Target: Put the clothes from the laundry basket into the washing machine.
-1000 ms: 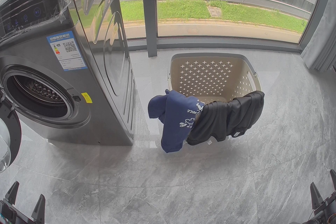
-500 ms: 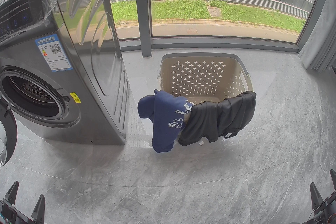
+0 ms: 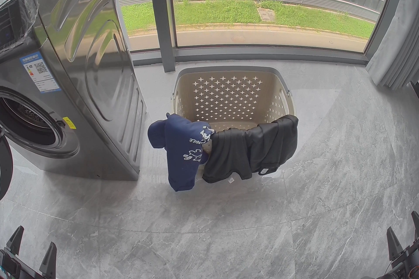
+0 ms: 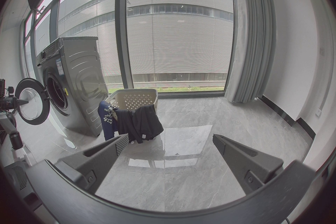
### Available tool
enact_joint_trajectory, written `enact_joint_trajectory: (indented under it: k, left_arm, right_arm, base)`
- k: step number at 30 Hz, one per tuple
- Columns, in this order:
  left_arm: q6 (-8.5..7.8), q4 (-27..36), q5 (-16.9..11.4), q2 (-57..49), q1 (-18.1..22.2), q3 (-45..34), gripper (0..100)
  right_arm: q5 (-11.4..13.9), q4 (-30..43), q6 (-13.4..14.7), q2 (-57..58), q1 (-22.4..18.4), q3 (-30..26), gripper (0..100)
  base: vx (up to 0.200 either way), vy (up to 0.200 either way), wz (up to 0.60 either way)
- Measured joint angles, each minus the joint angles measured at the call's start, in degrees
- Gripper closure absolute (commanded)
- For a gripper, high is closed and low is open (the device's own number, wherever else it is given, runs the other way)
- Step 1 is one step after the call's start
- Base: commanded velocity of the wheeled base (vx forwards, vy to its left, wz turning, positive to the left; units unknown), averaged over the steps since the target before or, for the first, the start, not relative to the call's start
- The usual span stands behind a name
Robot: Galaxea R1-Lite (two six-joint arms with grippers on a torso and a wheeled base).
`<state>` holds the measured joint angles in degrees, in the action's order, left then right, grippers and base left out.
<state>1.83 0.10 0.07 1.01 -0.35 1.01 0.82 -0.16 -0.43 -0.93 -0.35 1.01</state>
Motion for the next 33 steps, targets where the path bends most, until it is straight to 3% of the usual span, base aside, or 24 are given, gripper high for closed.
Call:
enact_joint_trajectory:
  k: [6,15,27,33]
  left_arm:
    - [0.05,-0.02,0.02,0.0,-0.02,0.0,0]
    - [0.17,0.0,0.02,0.02,0.02,0.0,0]
    - [0.09,0.0,0.06,0.02,0.0,0.0,0]
    - [0.13,-0.02,0.04,0.02,0.05,0.0,0]
  right_arm:
    - [0.02,-0.02,0.0,0.0,-0.05,0.0,0]
    - [0.05,0.0,0.0,0.0,0.02,0.0,0]
    - [0.02,0.0,0.0,0.0,0.0,0.0,0]
    - [0.02,0.0,0.0,0.0,0.02,0.0,0]
  base:
    - [0.2,0.0,0.0]
    - [0.0,0.0,0.0]
    - [0.0,-0.2,0.0]
    - [0.0,0.0,0.0]
